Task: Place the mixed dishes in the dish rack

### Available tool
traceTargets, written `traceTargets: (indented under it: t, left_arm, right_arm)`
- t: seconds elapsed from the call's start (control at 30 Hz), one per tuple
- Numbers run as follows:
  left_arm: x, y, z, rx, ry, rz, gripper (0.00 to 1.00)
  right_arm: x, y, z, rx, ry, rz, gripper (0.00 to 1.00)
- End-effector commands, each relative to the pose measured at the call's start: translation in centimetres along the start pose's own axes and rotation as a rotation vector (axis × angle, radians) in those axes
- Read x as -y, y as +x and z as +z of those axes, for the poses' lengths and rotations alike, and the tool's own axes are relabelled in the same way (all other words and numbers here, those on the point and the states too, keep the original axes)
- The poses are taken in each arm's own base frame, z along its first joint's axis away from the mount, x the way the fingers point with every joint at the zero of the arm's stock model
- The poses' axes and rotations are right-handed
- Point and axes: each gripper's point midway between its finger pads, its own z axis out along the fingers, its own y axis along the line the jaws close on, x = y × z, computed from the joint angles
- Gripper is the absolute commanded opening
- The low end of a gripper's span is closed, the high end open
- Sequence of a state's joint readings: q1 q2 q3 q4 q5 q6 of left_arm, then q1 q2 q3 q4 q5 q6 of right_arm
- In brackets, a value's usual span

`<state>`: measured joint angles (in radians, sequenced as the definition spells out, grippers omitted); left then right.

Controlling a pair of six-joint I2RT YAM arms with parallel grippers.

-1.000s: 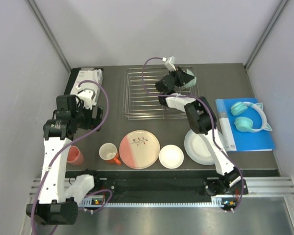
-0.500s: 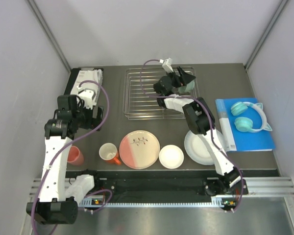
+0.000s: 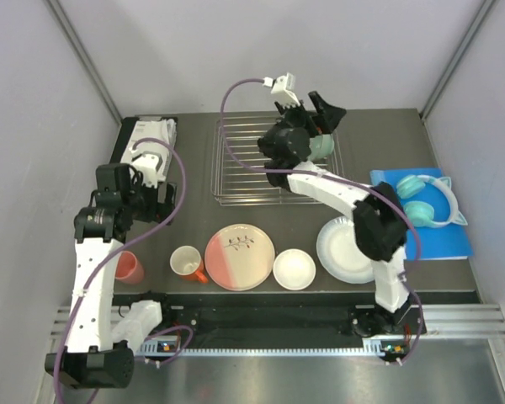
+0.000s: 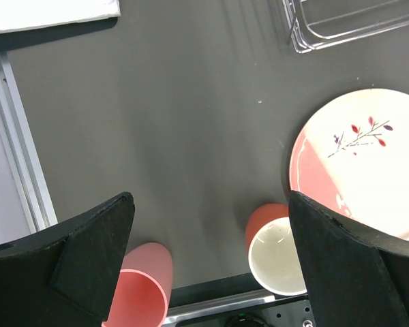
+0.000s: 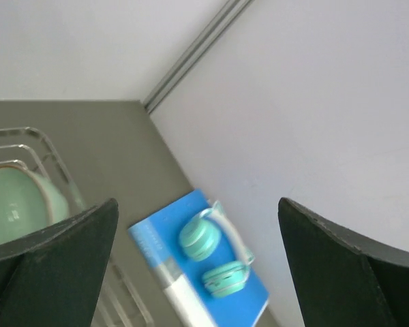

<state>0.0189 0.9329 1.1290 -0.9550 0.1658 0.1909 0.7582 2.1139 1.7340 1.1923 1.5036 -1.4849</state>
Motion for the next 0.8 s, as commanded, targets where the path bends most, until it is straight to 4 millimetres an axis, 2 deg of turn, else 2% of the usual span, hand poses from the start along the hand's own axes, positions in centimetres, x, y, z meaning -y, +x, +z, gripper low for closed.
traceTargets:
  t: [0.0, 0.03, 0.07, 0.1, 0.13, 0.17, 0.2, 0.23, 0.3, 0.33, 0.37, 0.4, 0.47, 0.5, 0.53, 0.57, 0.6, 0.63, 0.7, 0.73, 0.77]
  left_arm:
    - [0.0, -2.2, -2.0, 0.082, -0.013, -0.006, 0.99]
    - [0.1, -2.2, -2.1, 0.081, -0.011, -0.008, 0.99]
    - [0.1, -2.1, -2.3, 0.082, -0.011, -0.007, 0.99]
    - [0.2, -2.1, -2.5, 0.088, -0.011, -0.005, 0.99]
    - [0.2, -2.1, -2.6, 0.089, -0.011, -0.004, 0.99]
    - [0.2, -2.0, -2.6, 0.085, -0.013, -0.006, 0.99]
    - [0.1, -2.0, -2.7, 0.085, -0.013, -0.003, 0.99]
    - [0.1, -2.1, -2.7, 0.087, -0.013, -0.003, 0.99]
    - [0.1, -2.1, -2.7, 0.083, -0.016, -0.001, 0.99]
    - [0.0, -2.1, -2.6, 0.081, -0.019, -0.001, 0.99]
    - [-0.1, -2.3, -2.7, 0.086, -0.023, -0.003, 0.99]
    - [-0.1, -2.5, -2.6, 0.085, -0.021, -0.005, 0.99]
    - [-0.1, -3.0, -2.9, 0.096, -0.024, -0.018, 0.99]
    - [0.0, -3.1, -2.9, 0.093, -0.018, -0.022, 0.99]
    - [0.1, -3.1, -3.1, 0.095, -0.016, -0.022, 0.99]
    - [0.0, -3.2, -3.2, 0.095, -0.02, -0.023, 0.99]
    - [-0.1, -3.2, -3.5, 0.103, -0.028, -0.022, 0.99]
    - [-0.1, -3.1, -3.6, 0.098, -0.034, -0.02, 0.99]
    - [-0.3, -3.1, -3.9, 0.105, -0.048, -0.012, 0.99]
    - [-0.6, -3.0, -4.0, 0.101, -0.061, -0.011, 0.99]
    - [-0.7, -2.7, -4.0, 0.098, -0.066, -0.008, 0.99]
  right_arm:
    - [10.4, 3.4, -4.5, -0.233, -0.138, 0.272, 1.0]
    - [9.9, 5.0, -6.8, -0.195, -0.189, 0.183, 0.99]
    - [10.7, 5.6, -8.1, -0.172, -0.227, 0.19, 1.0]
    - [13.4, 5.9, -9.3, -0.143, -0.283, 0.234, 1.0]
    - [13.6, 5.8, -12.9, -0.073, -0.395, 0.214, 1.0]
    - [13.7, 6.8, -14.7, -0.033, -0.454, 0.202, 1.0]
    - [15.9, 6.7, -15.9, -0.002, -0.524, 0.239, 1.0]
    - [16.9, 6.5, -19.7, 0.074, -0.681, 0.264, 0.99]
    - [19.4, 5.7, -22.1, 0.103, -0.841, 0.367, 1.0]
    - [20.4, 5.2, -24.8, 0.145, -0.955, 0.379, 1.0]
    - [21.7, 4.0, -25.4, 0.136, -1.001, 0.423, 1.0]
    - [21.4, 3.6, -27.0, 0.162, -1.019, 0.392, 1.0]
    - [21.5, 2.6, -29.1, 0.188, -1.054, 0.373, 1.0]
    - [20.1, 2.4, -31.1, 0.219, -1.038, 0.318, 1.0]
    - [20.3, 1.5, -31.8, 0.211, -1.055, 0.341, 1.0]
    - [20.0, 0.9, -32.2, 0.243, -1.04, 0.288, 1.0]
    - [18.6, 0.6, -33.1, 0.26, -1.01, 0.245, 1.0]
    - [18.3, -1.0, -30.5, 0.215, -0.948, 0.287, 1.0]
    - [18.4, -2.9, -26.5, 0.144, -0.865, 0.382, 1.0]
    - [19.8, -4.7, -23.0, 0.083, -0.797, 0.502, 1.0]
    - [20.7, -5.6, -21.4, 0.084, -0.762, 0.506, 1.0]
